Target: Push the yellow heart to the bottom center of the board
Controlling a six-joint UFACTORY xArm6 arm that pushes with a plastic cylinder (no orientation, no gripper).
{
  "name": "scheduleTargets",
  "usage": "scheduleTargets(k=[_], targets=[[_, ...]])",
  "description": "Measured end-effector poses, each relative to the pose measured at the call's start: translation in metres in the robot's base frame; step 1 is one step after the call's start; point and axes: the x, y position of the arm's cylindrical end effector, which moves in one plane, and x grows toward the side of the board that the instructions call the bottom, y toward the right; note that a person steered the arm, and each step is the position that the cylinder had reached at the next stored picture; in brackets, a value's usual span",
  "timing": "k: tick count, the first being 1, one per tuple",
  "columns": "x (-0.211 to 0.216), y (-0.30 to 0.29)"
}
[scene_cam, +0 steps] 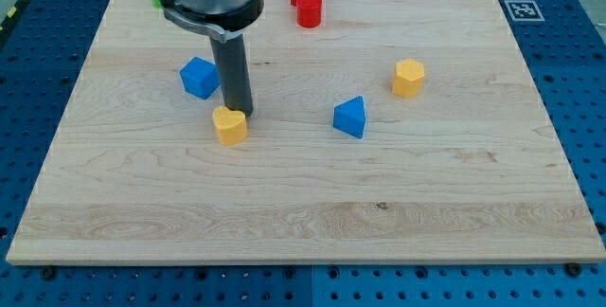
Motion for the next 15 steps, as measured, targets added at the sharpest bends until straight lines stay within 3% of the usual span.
scheduleTargets(k=[6,8,10,11,15], targets=[[-0.022,-0.002],[-0.031,-0.039],[0.011,-0.041],[0.029,-0.033],[0.034,0.080]])
